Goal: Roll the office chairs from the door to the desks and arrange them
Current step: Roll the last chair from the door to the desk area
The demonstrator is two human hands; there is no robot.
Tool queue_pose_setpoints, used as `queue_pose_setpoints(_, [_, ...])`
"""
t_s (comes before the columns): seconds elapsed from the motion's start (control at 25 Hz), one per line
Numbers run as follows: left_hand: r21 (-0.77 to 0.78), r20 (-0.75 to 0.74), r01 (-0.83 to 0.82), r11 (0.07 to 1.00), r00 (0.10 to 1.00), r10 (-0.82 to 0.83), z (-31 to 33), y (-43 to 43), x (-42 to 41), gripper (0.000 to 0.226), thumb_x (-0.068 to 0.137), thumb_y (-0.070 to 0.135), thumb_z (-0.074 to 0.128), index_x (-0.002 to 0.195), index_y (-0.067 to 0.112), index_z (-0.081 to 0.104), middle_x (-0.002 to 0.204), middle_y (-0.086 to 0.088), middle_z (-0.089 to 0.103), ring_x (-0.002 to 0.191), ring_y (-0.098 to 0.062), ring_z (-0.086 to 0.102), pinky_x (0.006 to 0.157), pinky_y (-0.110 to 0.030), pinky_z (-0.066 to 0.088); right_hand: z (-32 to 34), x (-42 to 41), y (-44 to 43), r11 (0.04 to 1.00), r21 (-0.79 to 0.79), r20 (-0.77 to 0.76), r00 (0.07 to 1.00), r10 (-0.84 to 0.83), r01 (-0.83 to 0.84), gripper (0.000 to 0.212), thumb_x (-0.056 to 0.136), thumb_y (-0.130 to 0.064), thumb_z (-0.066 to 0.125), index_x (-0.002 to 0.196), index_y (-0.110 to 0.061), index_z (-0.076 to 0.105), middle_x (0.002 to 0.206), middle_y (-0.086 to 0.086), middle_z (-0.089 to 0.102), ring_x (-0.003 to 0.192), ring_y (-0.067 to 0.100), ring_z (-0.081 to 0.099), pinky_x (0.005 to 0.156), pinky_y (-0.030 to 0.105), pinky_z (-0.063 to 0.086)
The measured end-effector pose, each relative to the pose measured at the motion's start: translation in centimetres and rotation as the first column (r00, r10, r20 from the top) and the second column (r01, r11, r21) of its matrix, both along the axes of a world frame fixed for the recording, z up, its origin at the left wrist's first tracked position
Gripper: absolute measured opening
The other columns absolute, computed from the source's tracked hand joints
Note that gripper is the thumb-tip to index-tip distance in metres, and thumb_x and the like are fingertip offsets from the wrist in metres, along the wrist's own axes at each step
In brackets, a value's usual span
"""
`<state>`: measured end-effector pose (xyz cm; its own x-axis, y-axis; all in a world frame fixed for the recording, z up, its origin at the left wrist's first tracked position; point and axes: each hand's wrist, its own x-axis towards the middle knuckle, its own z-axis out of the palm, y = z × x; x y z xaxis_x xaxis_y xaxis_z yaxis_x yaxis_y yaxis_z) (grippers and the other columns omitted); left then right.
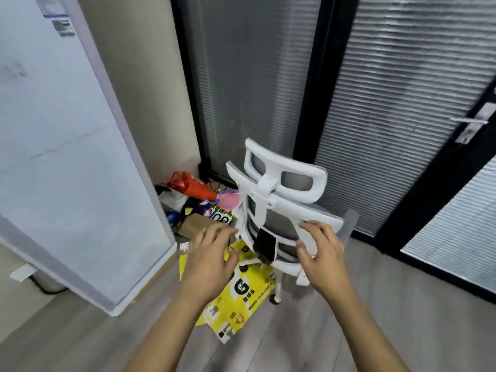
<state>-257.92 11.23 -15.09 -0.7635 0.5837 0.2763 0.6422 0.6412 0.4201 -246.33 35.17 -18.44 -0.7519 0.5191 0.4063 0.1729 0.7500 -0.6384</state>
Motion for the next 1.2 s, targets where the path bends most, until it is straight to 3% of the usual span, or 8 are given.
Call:
queue_pose_setpoints(0.2, [-0.087, 0.039, 0.202, 0.975, 0.979, -0.2, -1.5, 6.7, -11.6, 0.038, 0.097, 0.04, 0.049, 0.134, 0.036, 0.046, 0.139, 0.014, 0.044, 0.128, -0.016, 0.038, 0.098, -0.035, 0.032, -2.2, -7.2, 3.6, 0.979, -0.007, 0.047, 0.978, -0.205, 0.205, 0.039, 0.086, -0.039, 0.055, 0.123, -0.03, 0.061, 0.121, -0.009, 0.058, 0.107, 0.02, 0.06, 0.091, 0.048, 0.05])
queue_pose_setpoints(0.36, [-0.134, 0.057, 0.259, 0.957, 0.966, -0.253, -4.2, 10.8, -21.3, 0.051, 0.096, 0.05, 0.024, 0.142, 0.039, 0.045, 0.148, 0.006, 0.044, 0.135, -0.022, 0.039, 0.106, -0.039, 0.033, -5.3, -12.6, 7.1, 0.925, 0.062, 0.241, 0.893, -0.379, 0.376, 0.047, 0.084, -0.056, 0.051, 0.117, -0.025, 0.065, 0.113, -0.001, 0.065, 0.106, 0.026, 0.061, 0.093, 0.045, 0.047])
queue_pose_setpoints(0.48, [-0.177, 0.095, 0.296, 0.939, 0.954, -0.283, -6.8, 12.9, -27.2, 0.059, 0.095, 0.058, 0.018, 0.148, 0.039, 0.037, 0.156, 0.001, 0.036, 0.142, -0.027, 0.032, 0.112, -0.042, 0.029, -7.0, -14.7, 8.2, 0.887, 0.175, 0.328, 0.825, -0.461, 0.426, 0.061, 0.08, -0.073, 0.047, 0.111, -0.025, 0.067, 0.107, -0.002, 0.067, 0.106, 0.026, 0.061, 0.105, 0.044, 0.038])
queue_pose_setpoints(0.56, [-0.214, 0.12, 0.323, 0.922, 0.945, -0.303, -8.3, 14.0, -30.2, 0.062, 0.094, 0.061, 0.02, 0.148, 0.037, 0.039, 0.155, -0.001, 0.036, 0.143, -0.031, 0.031, 0.114, -0.046, 0.028, -7.1, -14.4, 8.2, 0.866, 0.168, 0.353, 0.791, -0.5, 0.471, 0.063, 0.079, -0.077, 0.054, 0.109, -0.023, 0.067, 0.104, -0.003, 0.068, 0.109, 0.025, 0.059, 0.112, 0.042, 0.032])
queue_pose_setpoints(0.76, [-0.083, 0.075, 0.462, 0.883, 0.887, -0.456, -10.5, 14.2, -32.1, 0.053, 0.095, 0.065, 0.032, 0.126, 0.031, 0.059, 0.133, -0.006, 0.046, 0.131, -0.031, 0.042, 0.105, -0.052, 0.039, -7.2, -12.1, 4.4, 0.813, 0.14, 0.387, 0.724, -0.57, 0.565, 0.067, 0.075, -0.088, 0.047, 0.102, -0.028, 0.059, 0.1, -0.01, 0.061, 0.109, 0.02, 0.053, 0.1, 0.035, 0.04])
queue_pose_setpoints(0.88, [0.022, 0.108, 0.545, 0.838, 0.832, -0.544, -10.8, 12.6, -31.5, 0.047, 0.095, 0.06, 0.04, 0.122, 0.029, 0.062, 0.133, -0.007, 0.044, 0.131, -0.031, 0.041, 0.101, -0.051, 0.045, -7.7, -10.6, 0.0, 0.748, 0.164, 0.333, 0.678, -0.656, 0.643, 0.061, 0.077, -0.085, 0.053, 0.099, -0.028, 0.058, 0.095, -0.012, 0.058, 0.101, 0.017, 0.054, 0.091, 0.032, 0.043])
queue_pose_setpoints(1.08, [0.053, 0.116, 0.748, 0.661, 0.653, -0.748, -10.3, 14.6, -29.9, 0.034, 0.092, 0.047, 0.06, 0.122, 0.032, 0.064, 0.134, -0.006, 0.044, 0.136, -0.025, 0.035, 0.106, -0.039, 0.04, -8.2, -7.0, -7.9, 0.551, 0.171, 0.267, 0.5, -0.824, 0.817, 0.058, 0.075, -0.079, 0.065, 0.097, -0.025, 0.061, 0.096, -0.01, 0.062, 0.101, 0.02, 0.056, 0.093, 0.035, 0.043])
queue_pose_setpoints(1.2, [0.089, 0.137, 0.836, 0.541, 0.527, -0.838, -10.7, 16.1, -26.6, 0.033, 0.091, 0.049, 0.06, 0.12, 0.032, 0.066, 0.135, -0.004, 0.044, 0.139, -0.024, 0.032, 0.109, -0.038, 0.037, -8.3, -4.0, -12.8, 0.404, 0.193, 0.263, 0.35, -0.899, 0.894, 0.057, 0.074, -0.076, 0.068, 0.095, -0.024, 0.06, 0.095, -0.009, 0.061, 0.099, 0.021, 0.053, 0.091, 0.038, 0.044])
